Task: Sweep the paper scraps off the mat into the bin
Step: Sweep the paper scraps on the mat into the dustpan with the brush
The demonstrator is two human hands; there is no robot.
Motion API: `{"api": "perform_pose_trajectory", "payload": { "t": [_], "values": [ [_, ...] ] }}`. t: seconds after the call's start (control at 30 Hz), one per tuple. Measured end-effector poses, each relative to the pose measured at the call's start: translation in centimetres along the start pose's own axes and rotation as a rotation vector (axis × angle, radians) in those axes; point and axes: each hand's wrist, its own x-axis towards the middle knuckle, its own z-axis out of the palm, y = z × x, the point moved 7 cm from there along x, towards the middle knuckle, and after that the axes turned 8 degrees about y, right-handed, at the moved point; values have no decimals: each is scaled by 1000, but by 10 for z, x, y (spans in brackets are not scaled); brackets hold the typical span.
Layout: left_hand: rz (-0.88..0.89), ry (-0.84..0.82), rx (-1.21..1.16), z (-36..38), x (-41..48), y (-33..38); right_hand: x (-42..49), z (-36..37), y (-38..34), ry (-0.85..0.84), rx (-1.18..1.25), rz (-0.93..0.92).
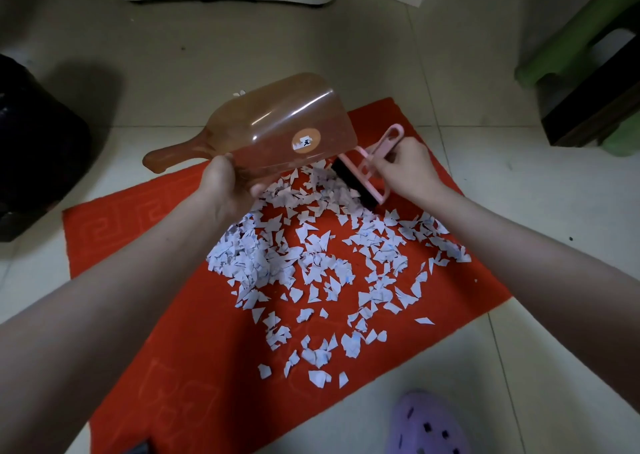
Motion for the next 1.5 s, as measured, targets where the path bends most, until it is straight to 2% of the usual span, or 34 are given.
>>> {"api": "perform_pose_trajectory", "payload": {
  "t": [0.13,0.23,0.37,0.5,0.57,0.67,0.83,1.0,1.13,1.27,1.4,1.5],
  "values": [
    [5,22,2,-3,0,4,5,-24,-5,133,197,-6],
    [6,28,-10,-3,0,5,13,-30,-1,203,106,-4],
    [14,23,11,-3,0,5,18,-22,7,214,-101,16],
    [7,27,6,-3,-1,2,21,-11,13,185,-171,33],
    [17,37,15,-3,-1,3,22,-2,11,101,-152,48],
    [26,41,4,-3,-2,5,22,3,1,41,17,22],
    [17,35,-1,-5,0,6,29,-24,0,180,125,0],
    [28,33,-3,-6,2,6,30,-29,15,260,-84,45],
    [10,37,-25,-7,4,4,30,-9,16,133,-190,46],
    [8,42,-5,-9,5,3,29,3,0,15,-40,38],
    [-5,33,-21,-10,8,5,32,-10,-10,127,100,-15],
    [2,38,-22,-12,9,7,38,-13,-6,216,-19,-22]
  ]
}}
